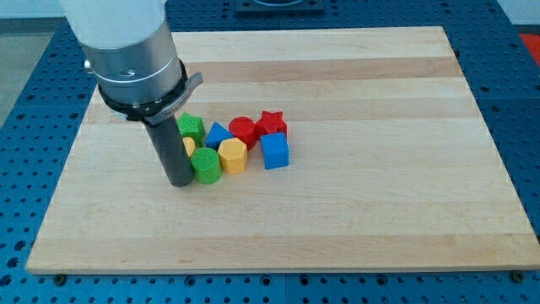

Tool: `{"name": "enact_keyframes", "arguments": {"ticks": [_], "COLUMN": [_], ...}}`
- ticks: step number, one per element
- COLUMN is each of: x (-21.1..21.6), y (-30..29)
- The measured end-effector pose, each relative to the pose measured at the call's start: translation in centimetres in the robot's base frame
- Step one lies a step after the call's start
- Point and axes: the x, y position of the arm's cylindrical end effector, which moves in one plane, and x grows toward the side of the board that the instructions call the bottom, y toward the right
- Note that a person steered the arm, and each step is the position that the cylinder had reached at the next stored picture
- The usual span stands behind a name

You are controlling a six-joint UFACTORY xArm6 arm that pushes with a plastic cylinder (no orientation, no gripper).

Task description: Move yellow heart to green star

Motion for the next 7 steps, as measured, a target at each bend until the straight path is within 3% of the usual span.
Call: {"name": "enact_keyframes", "arguments": {"ticks": [7], "x": [-2.6], "y": [-1.9]}}
